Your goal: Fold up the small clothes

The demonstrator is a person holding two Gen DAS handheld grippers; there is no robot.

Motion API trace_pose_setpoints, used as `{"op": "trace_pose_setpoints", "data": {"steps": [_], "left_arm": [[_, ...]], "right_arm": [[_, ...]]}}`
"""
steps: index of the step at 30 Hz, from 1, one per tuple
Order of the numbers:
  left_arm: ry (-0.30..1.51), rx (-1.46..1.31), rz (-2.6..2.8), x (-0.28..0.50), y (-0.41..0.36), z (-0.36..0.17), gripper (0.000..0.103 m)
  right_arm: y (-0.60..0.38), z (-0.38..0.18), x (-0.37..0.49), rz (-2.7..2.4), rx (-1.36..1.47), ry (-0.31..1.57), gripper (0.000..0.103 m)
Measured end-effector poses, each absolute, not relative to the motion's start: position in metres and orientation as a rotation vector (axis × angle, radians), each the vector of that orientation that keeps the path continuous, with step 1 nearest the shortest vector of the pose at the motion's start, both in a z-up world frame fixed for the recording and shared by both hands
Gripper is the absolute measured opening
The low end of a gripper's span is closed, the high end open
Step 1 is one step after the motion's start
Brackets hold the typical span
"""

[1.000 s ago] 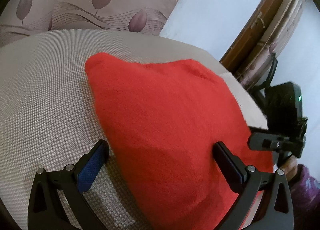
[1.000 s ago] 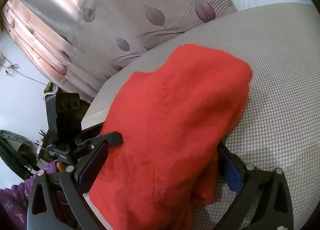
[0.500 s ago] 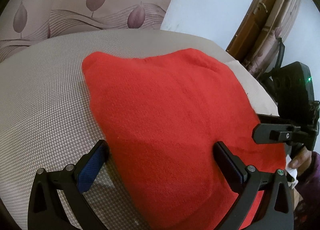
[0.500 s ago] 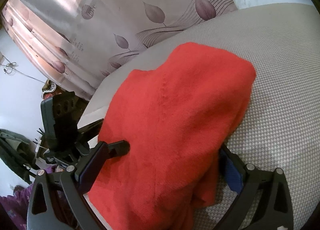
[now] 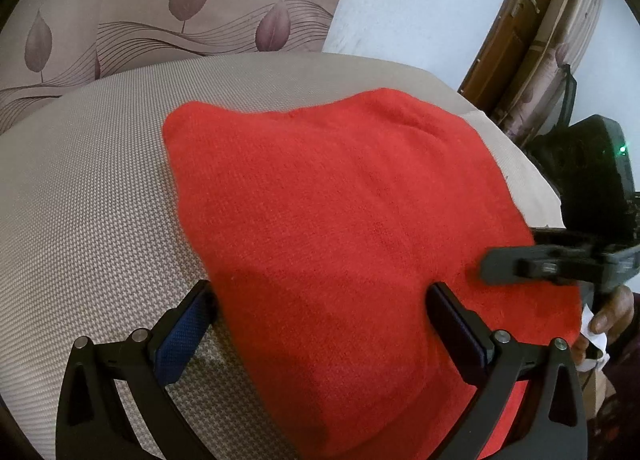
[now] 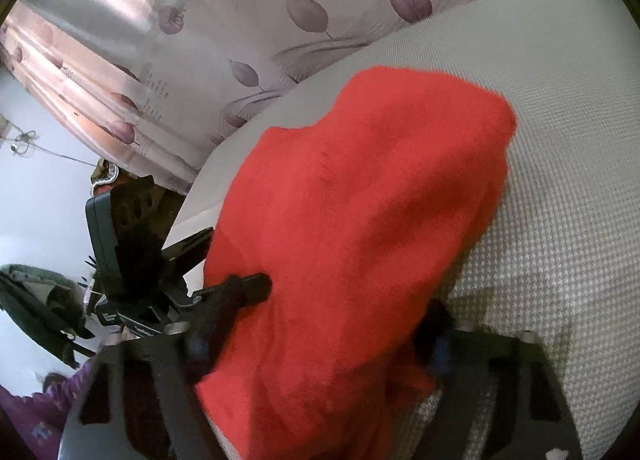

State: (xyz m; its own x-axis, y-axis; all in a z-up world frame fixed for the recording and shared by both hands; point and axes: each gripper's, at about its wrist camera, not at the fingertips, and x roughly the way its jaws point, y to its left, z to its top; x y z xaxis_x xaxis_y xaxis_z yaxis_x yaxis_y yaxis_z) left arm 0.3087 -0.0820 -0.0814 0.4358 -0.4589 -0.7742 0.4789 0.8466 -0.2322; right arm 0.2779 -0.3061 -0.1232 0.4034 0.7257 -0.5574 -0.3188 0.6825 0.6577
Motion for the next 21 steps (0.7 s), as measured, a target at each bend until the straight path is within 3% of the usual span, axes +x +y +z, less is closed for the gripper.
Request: {"op": "trace_pose_setpoints", "data": {"steps": [2, 3, 8, 18, 21], "left_arm": [[0.954, 0.031, -0.576, 0.307, -0.084, -0.082, 0.101], [0.954, 0.035, -0.573, 0.307, -0.084, -0.082, 0.101], [0.954, 0.036, -0.571, 0.305, -0.084, -0.083, 0.100], [0.946, 0.039, -0.565, 0.302, -0.083, -0.084, 0.100], [0.939, 0.036, -0.583, 0.299, -0.083, -0.082, 0.088]], "right_arm": [[-0.309, -0.130, 0.280, 0.687, 0.520, 0.967, 0.038], [-0.311, -0.131, 0.280, 0.695, 0.544, 0.965, 0.036], [-0.312, -0.134, 0.279, 0.712, 0.554, 0.969, 0.035], [-0.302, -0.130, 0.280, 0.688, 0.536, 0.958, 0.044], [-0.300, -0.128, 0.282, 0.678, 0.530, 0.976, 0.036]]}}
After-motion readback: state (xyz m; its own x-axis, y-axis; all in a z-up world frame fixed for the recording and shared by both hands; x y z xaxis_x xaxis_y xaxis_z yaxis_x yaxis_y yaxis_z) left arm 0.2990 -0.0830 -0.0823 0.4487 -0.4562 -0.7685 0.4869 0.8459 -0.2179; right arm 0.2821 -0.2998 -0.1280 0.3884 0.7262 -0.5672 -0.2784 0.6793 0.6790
